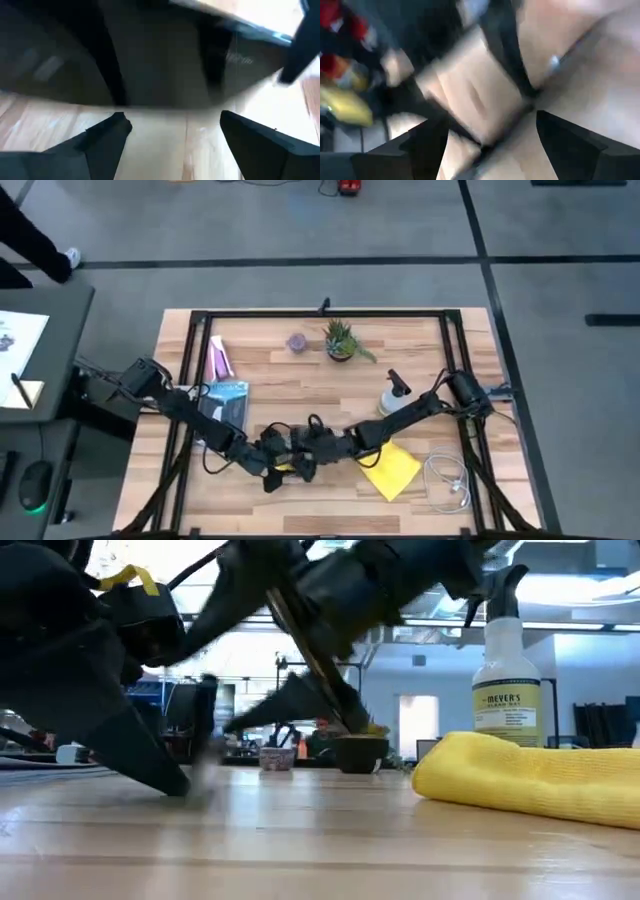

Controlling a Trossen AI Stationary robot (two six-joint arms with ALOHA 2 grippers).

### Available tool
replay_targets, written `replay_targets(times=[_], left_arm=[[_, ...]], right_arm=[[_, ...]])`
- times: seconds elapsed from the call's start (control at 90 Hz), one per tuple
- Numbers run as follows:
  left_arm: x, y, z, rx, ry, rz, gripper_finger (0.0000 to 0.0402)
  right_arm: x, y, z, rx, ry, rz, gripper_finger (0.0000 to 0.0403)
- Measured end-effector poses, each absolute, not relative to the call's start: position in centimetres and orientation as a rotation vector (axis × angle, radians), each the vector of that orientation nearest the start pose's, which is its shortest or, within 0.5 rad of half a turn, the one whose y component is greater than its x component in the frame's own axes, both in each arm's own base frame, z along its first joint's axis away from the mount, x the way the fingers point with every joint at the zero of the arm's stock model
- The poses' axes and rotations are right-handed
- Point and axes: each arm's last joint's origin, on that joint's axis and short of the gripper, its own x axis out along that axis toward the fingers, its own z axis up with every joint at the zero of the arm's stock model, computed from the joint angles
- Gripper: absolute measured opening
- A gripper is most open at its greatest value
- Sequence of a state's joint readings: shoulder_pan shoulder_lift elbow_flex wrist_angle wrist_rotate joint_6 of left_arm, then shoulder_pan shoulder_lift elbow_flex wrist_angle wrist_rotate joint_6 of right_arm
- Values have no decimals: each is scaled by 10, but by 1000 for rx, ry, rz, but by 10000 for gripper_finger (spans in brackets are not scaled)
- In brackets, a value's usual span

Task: Apply microfiber cloth
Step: Wipe the cellphone with the microfiber cloth

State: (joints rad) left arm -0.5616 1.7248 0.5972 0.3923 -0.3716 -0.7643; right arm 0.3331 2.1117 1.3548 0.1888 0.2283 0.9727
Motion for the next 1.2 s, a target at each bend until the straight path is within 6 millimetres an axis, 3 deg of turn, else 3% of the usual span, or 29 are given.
replay_targets(times=[0.244, 0.467, 0.6, 0.767, 0.889, 1.089, 1.2], left_arm=[[252, -146, 104, -406, 680, 73, 301], [237, -149, 111, -411, 785, 70, 301], [230, -151, 121, -417, 784, 65, 301], [230, -150, 128, -364, 731, 74, 301], [232, -145, 126, -292, 683, 150, 301], [237, -138, 125, -261, 641, 223, 301], [240, -139, 127, -234, 605, 209, 301]], right_arm=[[435, 143, 154, 771, 528, -139, 286], [426, 139, 141, 656, 655, -225, 286], [416, 135, 153, 542, 715, -264, 286], [387, 139, 190, 328, 773, -307, 286], [362, 146, 205, 256, 862, -347, 286], [317, 179, 196, 221, 1026, -476, 286], [299, 200, 174, 188, 1087, -565, 286]])
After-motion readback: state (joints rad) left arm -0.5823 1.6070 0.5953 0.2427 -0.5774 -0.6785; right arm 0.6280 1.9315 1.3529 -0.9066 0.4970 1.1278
